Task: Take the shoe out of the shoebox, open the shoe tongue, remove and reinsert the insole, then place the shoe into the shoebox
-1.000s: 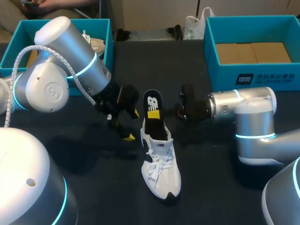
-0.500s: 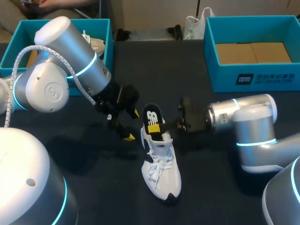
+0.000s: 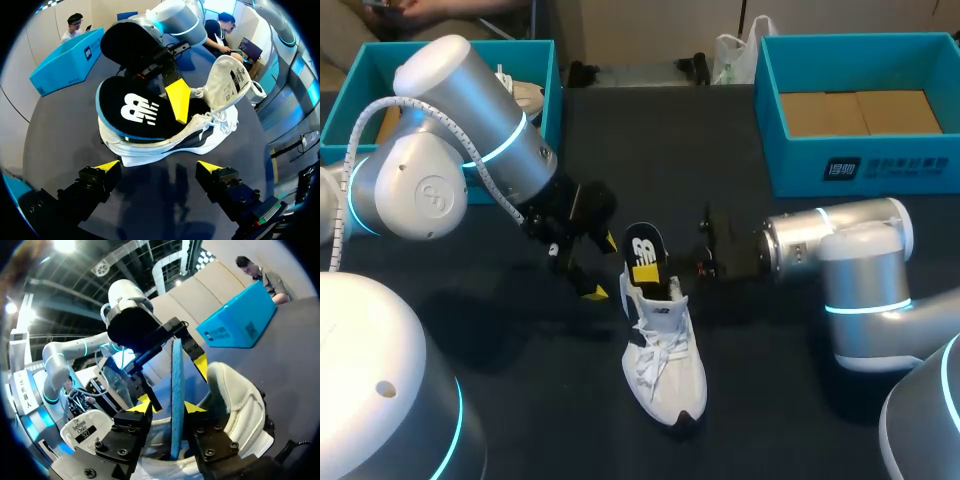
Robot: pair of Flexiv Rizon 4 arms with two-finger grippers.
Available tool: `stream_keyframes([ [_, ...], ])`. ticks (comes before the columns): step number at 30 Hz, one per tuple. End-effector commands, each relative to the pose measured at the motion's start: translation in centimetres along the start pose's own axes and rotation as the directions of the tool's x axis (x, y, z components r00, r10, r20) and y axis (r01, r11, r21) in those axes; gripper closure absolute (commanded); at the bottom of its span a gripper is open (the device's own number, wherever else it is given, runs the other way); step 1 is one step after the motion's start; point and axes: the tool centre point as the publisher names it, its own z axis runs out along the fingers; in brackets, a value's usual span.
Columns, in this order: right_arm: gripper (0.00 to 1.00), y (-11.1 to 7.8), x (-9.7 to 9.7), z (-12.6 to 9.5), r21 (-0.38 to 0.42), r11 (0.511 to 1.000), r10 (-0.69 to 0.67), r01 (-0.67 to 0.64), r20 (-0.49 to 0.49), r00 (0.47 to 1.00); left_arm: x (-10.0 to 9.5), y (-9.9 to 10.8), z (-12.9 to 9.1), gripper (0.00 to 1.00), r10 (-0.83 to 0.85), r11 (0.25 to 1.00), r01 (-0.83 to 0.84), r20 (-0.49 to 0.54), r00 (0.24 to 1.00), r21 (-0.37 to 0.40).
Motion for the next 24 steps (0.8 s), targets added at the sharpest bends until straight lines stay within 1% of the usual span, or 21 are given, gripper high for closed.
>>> stream_keyframes([
  [1, 0.64, 0.8, 0.2, -0.1, -0.003, 1.0, -0.012, 0.012, 0.005, 1.0, 0.1, 0.1, 0.0, 0.0, 0.001, 1.0, -0.001, 0.002, 1.0, 0.002],
  [3, 0.68, 1.1, 0.1, -0.1, -0.008, 1.0, -0.018, 0.018, 0.004, 1.0, 0.1, 0.1, 0.0, 0.0, 0.001, 1.0, -0.001, 0.002, 1.0, 0.002],
  [6, 0.69, 1.7, -0.3, -0.1, -0.013, 1.0, -0.021, 0.021, -0.002, 1.0, 0.1, 0.1, 0.0, 0.0, 0.001, 1.0, -0.001, 0.002, 1.0, 0.002],
  [7, 0.73, 1.8, -0.5, 0.0, -0.016, 1.0, -0.016, 0.016, -0.004, 1.0, 0.1, 0.1, 0.0, 0.0, 0.001, 1.0, -0.001, 0.002, 1.0, 0.002],
  [8, 0.84, 1.9, -0.8, 0.0, -0.018, 1.0, -0.006, 0.006, -0.007, 1.0, 0.1, 0.1, 0.0, 0.0, 0.001, 1.0, -0.001, 0.002, 1.0, 0.002],
  [9, 1.0, 2.0, -1.1, 0.1, -0.02, 1.0, 0.004, -0.004, -0.007, 1.0, 0.1, 0.1, 0.0, 0.0, 0.001, 1.0, -0.001, 0.002, 1.0, 0.002],
  [11, 1.0, 1.8, -1.6, 0.1, -0.022, 0.999, 0.031, -0.031, -0.007, 0.999, 0.1, 0.1, 0.0, 0.0, 0.001, 1.0, -0.001, 0.002, 1.0, 0.002],
  [15, 1.0, 0.5, -2.0, 0.0, -0.026, 0.997, 0.066, -0.066, -0.009, 0.998, 0.1, 0.1, 0.0, 0.0, 0.001, 1.0, -0.001, 0.002, 1.0, 0.002],
  [21, 1.0, -1.5, -1.2, -0.2, -0.039, 0.993, 0.112, -0.111, 0.011, 0.994, 0.1, 0.1, 0.0, 0.0, 0.001, 1.0, -0.001, 0.002, 1.0, 0.002],
  [24, 1.0, -2.1, -0.4, -0.2, -0.045, 0.992, 0.116, -0.115, 0.02, 0.993, 0.1, 0.1, 0.0, 0.0, 0.001, 1.0, -0.001, 0.002, 1.0, 0.002],
])
